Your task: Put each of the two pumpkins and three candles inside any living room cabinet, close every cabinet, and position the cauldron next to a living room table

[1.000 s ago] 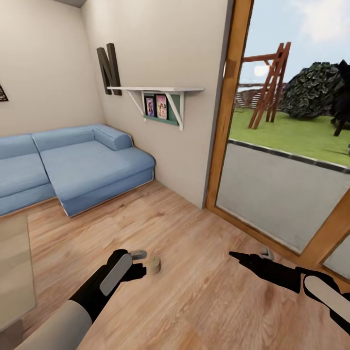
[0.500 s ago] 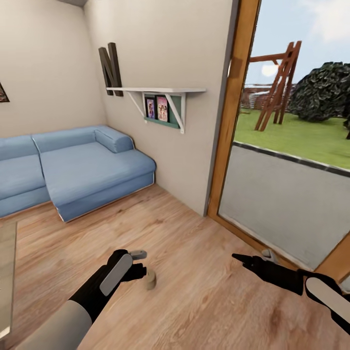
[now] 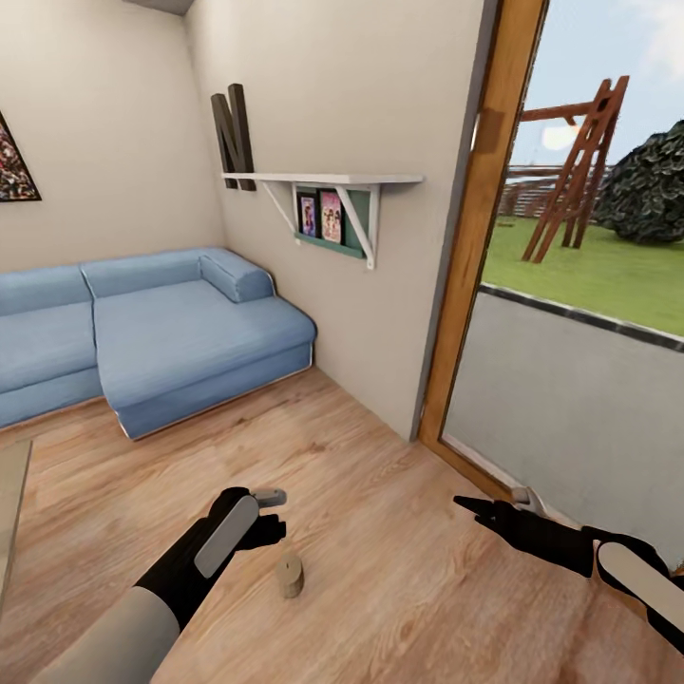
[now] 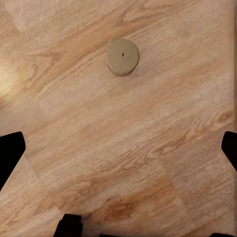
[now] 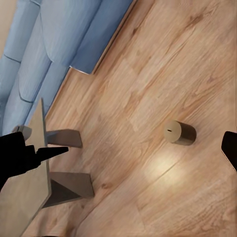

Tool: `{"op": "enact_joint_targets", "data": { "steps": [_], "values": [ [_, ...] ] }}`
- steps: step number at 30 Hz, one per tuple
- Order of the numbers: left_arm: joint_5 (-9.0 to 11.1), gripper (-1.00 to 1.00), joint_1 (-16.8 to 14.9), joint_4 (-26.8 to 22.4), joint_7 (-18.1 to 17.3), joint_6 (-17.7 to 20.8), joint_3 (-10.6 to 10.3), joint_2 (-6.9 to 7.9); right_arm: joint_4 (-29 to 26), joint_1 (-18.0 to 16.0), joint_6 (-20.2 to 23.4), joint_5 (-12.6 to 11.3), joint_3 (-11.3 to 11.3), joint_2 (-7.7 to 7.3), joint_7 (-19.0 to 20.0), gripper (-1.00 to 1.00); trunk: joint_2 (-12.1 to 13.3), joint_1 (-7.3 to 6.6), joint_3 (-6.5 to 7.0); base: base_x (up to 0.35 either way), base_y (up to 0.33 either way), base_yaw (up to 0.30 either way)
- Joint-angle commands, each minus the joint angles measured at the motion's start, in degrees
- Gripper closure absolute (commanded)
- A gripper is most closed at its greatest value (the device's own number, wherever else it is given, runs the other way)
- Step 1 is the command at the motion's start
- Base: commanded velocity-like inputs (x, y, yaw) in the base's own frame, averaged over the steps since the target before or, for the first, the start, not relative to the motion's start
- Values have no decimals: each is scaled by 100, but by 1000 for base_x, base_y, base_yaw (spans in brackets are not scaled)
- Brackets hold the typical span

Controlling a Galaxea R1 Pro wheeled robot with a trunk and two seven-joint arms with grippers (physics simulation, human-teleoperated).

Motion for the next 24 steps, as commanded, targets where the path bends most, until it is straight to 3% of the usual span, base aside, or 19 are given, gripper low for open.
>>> {"op": "enact_joint_targets", "data": {
  "steps": [1, 11, 24],
  "values": [
    [60, -100, -6, -7, 60, 0, -15, 8, 2, -8, 6, -30, 13, -5, 11, -100, -3, 3, -6, 283, -51, 1],
    [65, -100, -6, -7, 60, 2, 15, 7, -6, -8, 11, -25, 19, -5, 4, -100, -3, 3, 5, 293, -9, 13],
    [90, -100, -6, -7, 51, -7, 51, 9, -19, -8, 14, -21, 20, -5, 8, -100, -3, 3, 45, 275, -21, 197]
  ]
}}
